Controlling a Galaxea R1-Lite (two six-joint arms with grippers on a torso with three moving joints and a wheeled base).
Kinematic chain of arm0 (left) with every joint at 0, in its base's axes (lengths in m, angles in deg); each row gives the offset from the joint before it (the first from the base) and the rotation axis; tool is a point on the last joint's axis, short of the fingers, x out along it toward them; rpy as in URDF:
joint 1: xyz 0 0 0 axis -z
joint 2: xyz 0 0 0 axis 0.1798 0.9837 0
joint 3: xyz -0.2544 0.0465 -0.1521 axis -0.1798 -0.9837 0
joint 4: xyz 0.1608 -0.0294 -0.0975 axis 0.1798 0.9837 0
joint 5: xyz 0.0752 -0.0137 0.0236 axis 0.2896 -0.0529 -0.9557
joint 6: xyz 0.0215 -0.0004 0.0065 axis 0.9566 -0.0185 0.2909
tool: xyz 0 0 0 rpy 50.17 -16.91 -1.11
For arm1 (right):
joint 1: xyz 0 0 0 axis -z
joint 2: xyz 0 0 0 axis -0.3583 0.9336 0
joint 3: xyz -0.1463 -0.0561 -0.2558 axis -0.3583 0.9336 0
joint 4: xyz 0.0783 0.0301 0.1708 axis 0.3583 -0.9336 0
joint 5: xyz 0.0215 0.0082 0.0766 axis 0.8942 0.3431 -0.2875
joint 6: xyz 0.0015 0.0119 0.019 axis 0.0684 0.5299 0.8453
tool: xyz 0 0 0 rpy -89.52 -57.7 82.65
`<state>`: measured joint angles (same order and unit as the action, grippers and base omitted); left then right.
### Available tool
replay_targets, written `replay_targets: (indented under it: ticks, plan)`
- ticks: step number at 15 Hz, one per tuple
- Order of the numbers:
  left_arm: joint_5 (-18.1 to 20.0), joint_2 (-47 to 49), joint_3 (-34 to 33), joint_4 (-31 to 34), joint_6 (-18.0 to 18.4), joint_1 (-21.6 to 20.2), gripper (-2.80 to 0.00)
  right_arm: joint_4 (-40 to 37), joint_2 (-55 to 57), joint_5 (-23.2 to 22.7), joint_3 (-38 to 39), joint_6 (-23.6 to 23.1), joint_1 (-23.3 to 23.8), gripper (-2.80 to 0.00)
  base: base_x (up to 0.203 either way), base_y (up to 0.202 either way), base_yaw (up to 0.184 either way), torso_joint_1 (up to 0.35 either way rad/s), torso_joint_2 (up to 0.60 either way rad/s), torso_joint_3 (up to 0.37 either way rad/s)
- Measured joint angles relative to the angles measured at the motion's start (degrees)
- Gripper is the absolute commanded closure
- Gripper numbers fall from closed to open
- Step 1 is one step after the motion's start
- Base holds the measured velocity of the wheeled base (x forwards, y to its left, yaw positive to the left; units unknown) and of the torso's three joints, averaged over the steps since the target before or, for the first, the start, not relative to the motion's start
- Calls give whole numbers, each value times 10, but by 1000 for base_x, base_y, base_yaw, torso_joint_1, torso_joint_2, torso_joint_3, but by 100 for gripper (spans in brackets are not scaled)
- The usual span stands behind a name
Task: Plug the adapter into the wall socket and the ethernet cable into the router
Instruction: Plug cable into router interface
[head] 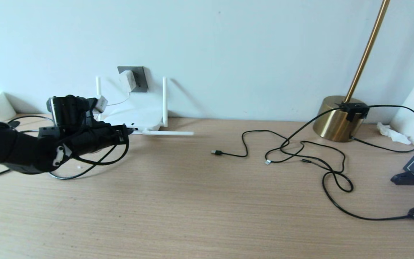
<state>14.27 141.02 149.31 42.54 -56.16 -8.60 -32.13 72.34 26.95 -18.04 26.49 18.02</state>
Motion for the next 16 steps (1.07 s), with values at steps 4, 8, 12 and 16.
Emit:
replay_targets:
  ticks: [4,8,12,16]
  plan:
    - [0,0,-1,0,0,0,0,0,0,0,0,0,0,-280,0,0,0,0,0,0]
    - [0,0,-2,0,0,0,0,1,0,0,0,0,0,-280,0,0,0,0,0,0]
    - [0,0,-1,0,0,0,0,1,-1,0,0,0,0,-280,0,0,0,0,0,0]
    - [0,1,-3,1,0,-1,0,1,-1,0,0,0,1,-280,0,0,0,0,0,0]
